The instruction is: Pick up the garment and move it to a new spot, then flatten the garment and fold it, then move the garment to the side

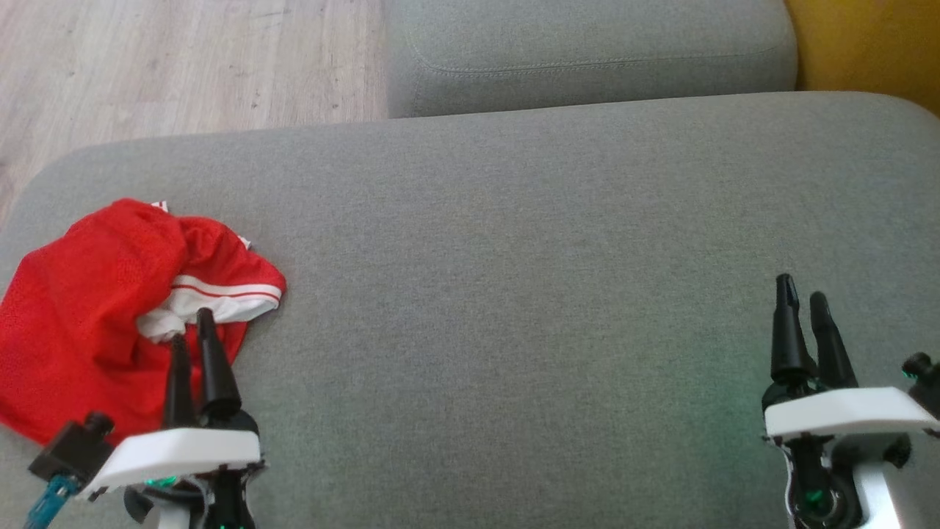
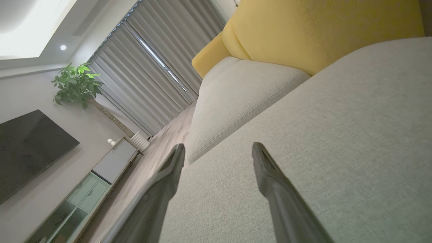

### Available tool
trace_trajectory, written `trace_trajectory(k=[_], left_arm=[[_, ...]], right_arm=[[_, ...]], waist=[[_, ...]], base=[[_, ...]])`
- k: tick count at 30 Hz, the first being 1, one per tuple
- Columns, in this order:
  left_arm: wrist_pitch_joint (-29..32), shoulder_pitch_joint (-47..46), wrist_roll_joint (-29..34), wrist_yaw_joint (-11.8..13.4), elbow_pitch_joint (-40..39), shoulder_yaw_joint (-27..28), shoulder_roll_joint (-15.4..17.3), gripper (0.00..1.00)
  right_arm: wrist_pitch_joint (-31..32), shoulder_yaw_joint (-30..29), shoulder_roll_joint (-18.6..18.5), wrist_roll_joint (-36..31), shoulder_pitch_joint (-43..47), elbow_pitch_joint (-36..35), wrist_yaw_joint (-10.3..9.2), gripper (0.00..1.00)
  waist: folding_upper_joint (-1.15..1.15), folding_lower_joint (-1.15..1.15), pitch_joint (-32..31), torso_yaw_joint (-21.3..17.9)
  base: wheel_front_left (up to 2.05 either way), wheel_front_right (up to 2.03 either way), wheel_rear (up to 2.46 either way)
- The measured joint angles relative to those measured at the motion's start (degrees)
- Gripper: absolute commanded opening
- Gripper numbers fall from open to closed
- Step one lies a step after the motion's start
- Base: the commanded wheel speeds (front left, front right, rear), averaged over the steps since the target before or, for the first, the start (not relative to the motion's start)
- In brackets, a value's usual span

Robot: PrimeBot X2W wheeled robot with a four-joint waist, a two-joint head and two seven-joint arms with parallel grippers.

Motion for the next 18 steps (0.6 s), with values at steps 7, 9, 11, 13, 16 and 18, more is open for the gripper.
trace_trajectory(k=[7,9,11,13,16,18], left_arm=[[-1.0,0.0,7.0,0.4,-0.7,-1.9,0.0,1.0],[-1.5,0.0,8.9,0.4,-0.7,-2.9,0.0,1.0],[-1.7,0.0,11.0,0.4,-0.7,-3.4,0.0,1.0],[-2.0,0.0,12.1,0.4,-0.7,-3.7,0.0,1.0],[-2.5,0.0,14.8,0.5,-0.8,-4.7,0.1,1.0],[-2.6,0.0,16.5,0.5,-1.1,-5.1,0.1,1.0]], right_arm=[[-1.0,0.5,0.0,-5.7,-0.6,-0.4,0.0,1.0],[-1.4,0.8,0.0,-7.3,-0.6,-0.6,0.0,1.0],[-1.8,1.1,0.0,-8.8,-0.6,-0.7,0.0,1.0],[-1.9,1.2,0.0,-9.6,-0.6,-0.8,0.0,1.0],[-2.4,1.6,0.0,-12.0,-0.6,-1.0,0.0,1.0],[-2.6,1.7,0.0,-13.6,-0.6,-1.0,0.0,1.0]], waist=[[0.0,0.0,0.2,0.0],[0.0,0.0,0.2,0.0],[0.0,0.0,0.3,0.1],[0.0,0.0,0.3,0.1],[0.0,0.0,0.3,0.1],[0.0,0.0,0.3,0.1]], base=[[0.0,0.0,0.0],[0.0,0.0,0.0],[0.0,0.0,0.0],[0.0,0.0,0.0],[0.0,0.0,0.0],[0.0,0.0,0.0]])
